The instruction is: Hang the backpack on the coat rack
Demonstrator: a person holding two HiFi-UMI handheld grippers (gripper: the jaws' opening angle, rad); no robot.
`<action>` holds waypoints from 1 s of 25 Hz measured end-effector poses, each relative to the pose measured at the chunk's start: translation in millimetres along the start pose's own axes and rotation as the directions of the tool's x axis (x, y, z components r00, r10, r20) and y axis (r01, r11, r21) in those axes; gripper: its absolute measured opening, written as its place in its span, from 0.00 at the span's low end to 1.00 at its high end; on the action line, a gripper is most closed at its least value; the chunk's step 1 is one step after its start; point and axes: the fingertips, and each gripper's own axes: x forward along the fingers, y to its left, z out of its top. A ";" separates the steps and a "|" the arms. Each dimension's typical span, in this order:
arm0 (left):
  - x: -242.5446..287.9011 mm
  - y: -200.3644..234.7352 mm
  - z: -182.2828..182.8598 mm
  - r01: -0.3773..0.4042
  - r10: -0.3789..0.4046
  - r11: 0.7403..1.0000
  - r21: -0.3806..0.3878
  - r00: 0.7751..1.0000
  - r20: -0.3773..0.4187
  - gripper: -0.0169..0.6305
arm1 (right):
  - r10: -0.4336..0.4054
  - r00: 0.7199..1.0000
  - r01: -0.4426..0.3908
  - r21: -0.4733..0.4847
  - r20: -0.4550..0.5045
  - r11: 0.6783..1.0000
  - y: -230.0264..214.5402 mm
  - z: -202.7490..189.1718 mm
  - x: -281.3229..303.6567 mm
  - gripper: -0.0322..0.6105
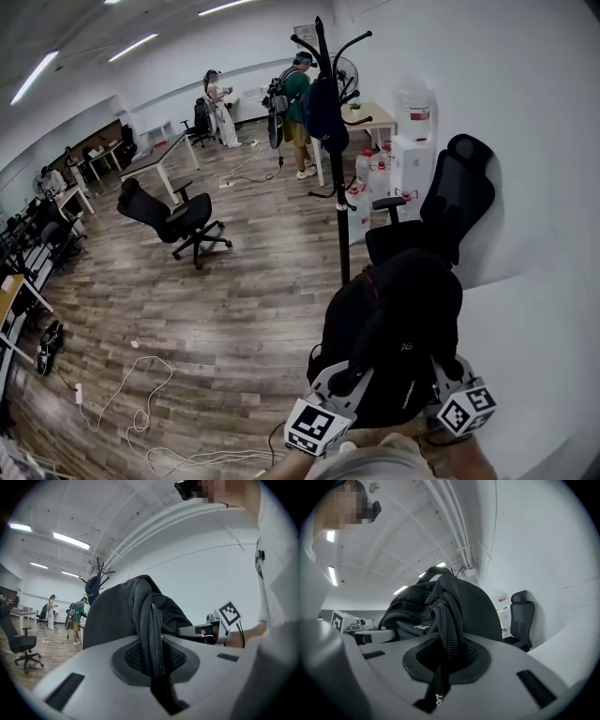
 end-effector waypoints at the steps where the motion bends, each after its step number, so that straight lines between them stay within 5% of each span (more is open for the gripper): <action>1: -0.6 3.1 -0.1 -0.002 0.002 1.000 0.001 1.000 0.001 0.08 | 0.001 1.000 -0.001 0.000 -0.003 1.000 1.1 -0.6 2.8 0.10; 14: 32.7 42.2 -11.1 -0.034 0.033 0.999 -0.031 0.999 -0.022 0.08 | 0.014 0.999 -0.014 -0.009 -0.052 1.000 -23.5 -3.9 55.4 0.10; 25: 118.7 97.1 -27.0 -0.078 0.076 0.996 -0.033 0.995 -0.057 0.08 | 0.038 0.996 -0.038 -0.001 -0.082 0.999 -92.3 3.3 134.7 0.10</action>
